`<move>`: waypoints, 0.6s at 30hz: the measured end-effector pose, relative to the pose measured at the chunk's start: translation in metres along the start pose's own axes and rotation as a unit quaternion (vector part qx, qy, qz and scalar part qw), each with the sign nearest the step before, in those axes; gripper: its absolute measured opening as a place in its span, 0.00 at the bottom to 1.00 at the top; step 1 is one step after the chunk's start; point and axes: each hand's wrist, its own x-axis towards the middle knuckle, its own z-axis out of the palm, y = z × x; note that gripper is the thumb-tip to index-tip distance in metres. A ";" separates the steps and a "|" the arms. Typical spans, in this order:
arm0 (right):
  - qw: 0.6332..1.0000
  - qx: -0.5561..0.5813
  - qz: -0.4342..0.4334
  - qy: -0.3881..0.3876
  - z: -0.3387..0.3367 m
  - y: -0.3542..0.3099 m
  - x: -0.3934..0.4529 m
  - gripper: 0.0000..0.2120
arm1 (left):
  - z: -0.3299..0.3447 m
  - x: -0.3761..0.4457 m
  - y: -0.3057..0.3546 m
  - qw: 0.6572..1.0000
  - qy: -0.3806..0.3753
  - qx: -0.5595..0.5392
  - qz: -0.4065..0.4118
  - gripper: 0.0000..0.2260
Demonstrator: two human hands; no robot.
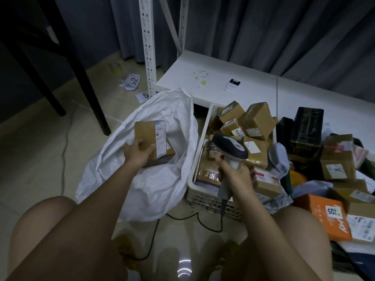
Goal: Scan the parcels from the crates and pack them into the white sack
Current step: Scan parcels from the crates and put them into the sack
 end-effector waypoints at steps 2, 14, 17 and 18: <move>1.000 -0.007 0.006 0.003 -0.011 0.003 0.009 0.06 | 0.012 0.002 0.008 0.996 -0.044 0.082 0.008 0.30; 0.990 -0.012 0.006 0.138 -0.093 0.001 0.064 0.05 | 0.137 -0.023 0.051 0.948 -0.128 0.102 0.272 0.19; 0.994 -0.010 0.014 0.112 -0.105 -0.003 0.077 0.04 | 0.175 -0.024 0.072 0.921 -0.161 0.149 0.322 0.26; 0.994 -0.015 0.016 0.105 -0.108 -0.002 0.081 0.05 | 0.186 -0.022 0.076 0.911 -0.171 0.175 0.331 0.30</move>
